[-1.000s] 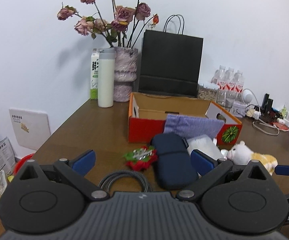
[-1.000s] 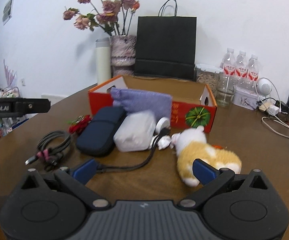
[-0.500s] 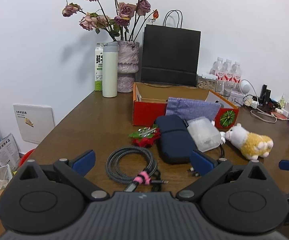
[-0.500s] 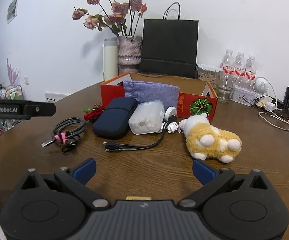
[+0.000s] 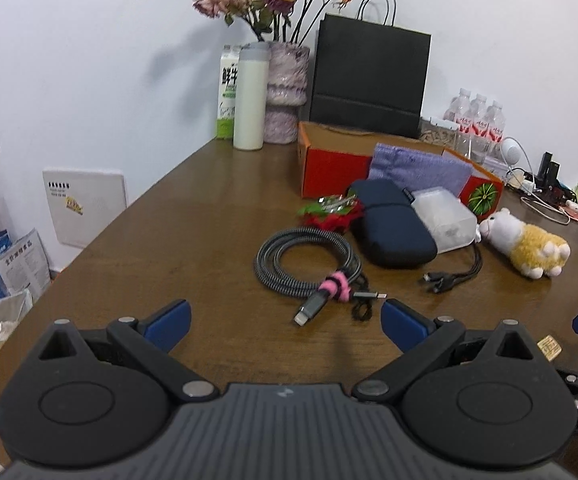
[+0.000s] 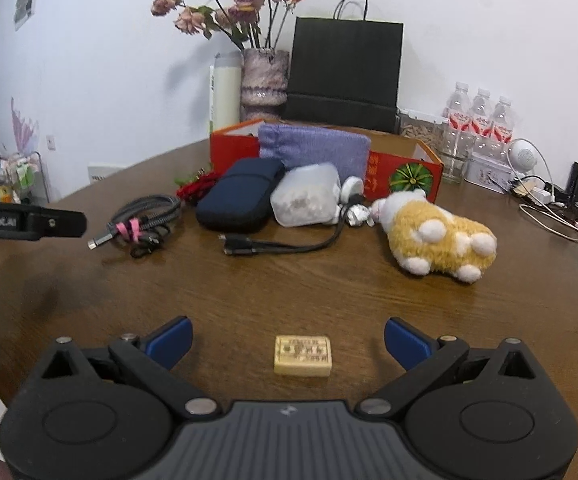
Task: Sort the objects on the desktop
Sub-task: 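Grasp the beige tag with the right tool while the left tool grasps the braided cable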
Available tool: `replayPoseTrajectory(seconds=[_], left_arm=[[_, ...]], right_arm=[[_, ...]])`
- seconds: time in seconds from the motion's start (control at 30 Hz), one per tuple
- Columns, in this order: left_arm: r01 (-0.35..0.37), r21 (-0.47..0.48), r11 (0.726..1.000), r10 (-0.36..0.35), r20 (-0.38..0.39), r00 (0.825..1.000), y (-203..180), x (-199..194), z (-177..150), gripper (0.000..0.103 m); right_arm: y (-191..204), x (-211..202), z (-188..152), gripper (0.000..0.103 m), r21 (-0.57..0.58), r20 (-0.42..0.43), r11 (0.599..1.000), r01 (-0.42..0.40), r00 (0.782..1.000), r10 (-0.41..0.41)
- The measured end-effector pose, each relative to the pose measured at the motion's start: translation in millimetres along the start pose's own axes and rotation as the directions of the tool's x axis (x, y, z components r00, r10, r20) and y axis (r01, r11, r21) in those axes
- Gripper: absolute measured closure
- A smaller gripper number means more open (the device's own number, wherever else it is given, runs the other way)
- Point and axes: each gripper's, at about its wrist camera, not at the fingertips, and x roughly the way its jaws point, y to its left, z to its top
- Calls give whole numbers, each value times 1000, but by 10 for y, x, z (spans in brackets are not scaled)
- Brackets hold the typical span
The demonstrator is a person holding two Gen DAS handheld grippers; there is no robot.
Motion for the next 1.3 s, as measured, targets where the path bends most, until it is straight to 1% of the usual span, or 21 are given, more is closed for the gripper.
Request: replayPoseTrajectory(seconds=[0.07,0.13,0.17,0.2,0.23,0.3,0.47,0.63,0.77,0.9,1.13,1.2,1.3], left_arm=[[6,-6,1000,-6,-9,1000,25,8,-35,0],[9,-8,1000,-9,-14,1000,36,21,-56,0],[10,-7,1000,-10,-16,1000,42,22,-62,0],[13,-6,1000,-13,-17,1000,35,29,-57,0],[16,-2,1000,-16,-18,1000,23,37,-50,0],[20,8,1000,-20,-20,1000,-9,69,-39,0],[23,32,999,-22,-37,999,-117,195,16,0],[7,6,1000,-7,-70,997,-208,383,146,0],[-21,31,999,23,-78,997,-316,558,253,0],[-60,44,997,65,-123,990,-366,794,326,0],[-106,39,994,111,-181,977,-376,1118,374,0],[-116,42,992,121,-173,977,-377,1147,373,0],[-112,43,993,118,-171,978,-374,1163,376,0]], right_arm=[[-21,20,-31,11,17,-14,1000,4,1000,-4],[-50,43,-44,31,38,-29,999,-7,1000,8],[-61,53,-54,36,45,-35,999,-13,999,15],[-68,47,-61,43,52,-31,998,-22,999,24],[-68,39,-61,57,53,-28,998,-26,999,28],[-62,31,-57,74,52,-24,998,-26,999,28],[-121,44,-32,74,76,-20,996,-49,999,51],[-222,88,58,74,96,2,995,-37,999,37],[-318,154,161,74,107,25,994,-30,999,28],[-405,252,252,74,112,35,993,-25,999,21],[-556,457,383,74,130,40,991,-35,999,30],[-582,508,383,74,139,35,989,-44,999,40],[-604,567,368,74,147,25,987,-59,998,56]])
